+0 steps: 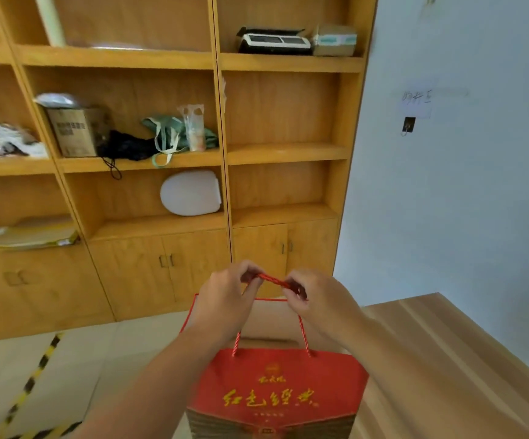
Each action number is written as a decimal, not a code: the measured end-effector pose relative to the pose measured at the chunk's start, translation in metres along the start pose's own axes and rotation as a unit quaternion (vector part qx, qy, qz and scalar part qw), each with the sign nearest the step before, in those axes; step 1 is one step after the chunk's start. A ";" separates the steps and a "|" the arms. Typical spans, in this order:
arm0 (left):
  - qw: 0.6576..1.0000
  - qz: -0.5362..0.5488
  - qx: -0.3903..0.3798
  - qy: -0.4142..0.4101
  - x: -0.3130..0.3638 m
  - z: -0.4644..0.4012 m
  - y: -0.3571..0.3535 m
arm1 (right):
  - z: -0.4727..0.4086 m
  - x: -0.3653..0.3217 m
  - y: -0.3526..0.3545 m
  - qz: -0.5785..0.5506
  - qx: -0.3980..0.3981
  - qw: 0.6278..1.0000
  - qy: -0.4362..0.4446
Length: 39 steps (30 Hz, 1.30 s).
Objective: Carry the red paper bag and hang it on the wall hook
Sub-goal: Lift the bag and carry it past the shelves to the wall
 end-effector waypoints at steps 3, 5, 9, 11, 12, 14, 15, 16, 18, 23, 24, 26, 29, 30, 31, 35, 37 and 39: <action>1.000 -0.012 0.015 0.011 -0.018 -0.016 0.005 | -0.029 -0.002 -0.010 0.008 -0.003 1.000 0.022; 0.999 -0.020 0.017 0.020 -0.031 -0.027 0.006 | -0.050 -0.002 -0.018 0.005 0.007 0.999 0.032; 0.999 -0.028 0.017 0.032 -0.066 -0.054 0.003 | -0.095 -0.004 -0.039 0.018 0.027 0.999 0.036; 0.999 -0.023 0.021 0.036 -0.088 -0.070 -0.002 | -0.121 -0.003 -0.053 0.023 0.039 0.998 0.032; 0.999 -0.020 0.025 0.039 -0.099 -0.079 -0.004 | -0.135 -0.003 -0.061 0.024 0.044 0.998 0.028; 0.999 -0.013 0.031 0.039 -0.123 -0.098 -0.009 | -0.164 -0.002 -0.078 0.029 0.048 0.998 0.026; 0.999 -0.007 0.031 0.037 -0.136 -0.109 -0.011 | -0.179 -0.001 -0.085 0.028 0.046 0.998 0.026; 0.999 0.002 0.029 0.036 -0.149 -0.120 -0.012 | -0.194 0.000 -0.093 0.025 0.041 0.999 0.026; 0.999 0.014 0.016 0.034 -0.179 -0.145 -0.015 | -0.228 0.003 -0.106 0.023 0.036 0.999 0.024; 0.999 0.011 -0.028 0.026 -0.244 -0.220 -0.022 | -0.317 0.009 -0.131 0.021 0.037 0.999 0.003; 0.999 0.008 -0.029 0.023 -0.254 -0.236 -0.025 | -0.334 0.011 -0.136 0.019 0.041 0.999 0.000; 0.999 0.010 -0.023 0.020 -0.274 -0.267 -0.030 | -0.369 0.016 -0.146 0.015 0.053 0.998 -0.005; 0.999 0.014 -0.021 0.021 -0.303 -0.310 -0.040 | -0.422 0.028 -0.160 0.013 0.057 0.998 -0.018; 0.999 0.015 -0.021 0.022 -0.313 -0.326 -0.044 | -0.440 0.031 -0.164 0.012 0.060 0.998 -0.019; 0.999 0.013 -0.022 0.023 -0.324 -0.342 -0.049 | -0.458 0.036 -0.169 0.010 0.065 0.998 -0.019; 0.999 0.005 -0.034 0.002 -0.364 -0.404 -0.075 | -0.524 0.063 -0.186 0.000 0.070 0.997 -0.015; 0.999 0.003 -0.051 -0.004 -0.381 -0.436 -0.094 | -0.555 0.081 -0.190 -0.008 0.077 0.997 -0.019; 0.998 0.003 -0.069 -0.010 -0.393 -0.468 -0.111 | -0.580 0.098 -0.191 -0.014 0.078 0.996 -0.028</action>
Point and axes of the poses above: each hand's wrist, its own z-axis away from the middle knuckle, its own y-axis out of the back of the hand, x = y × z, the point moved 2 cm from there along -z, towards the middle knuckle, and after that the axes turned 10 degrees about -y, right-handed, at the moved point
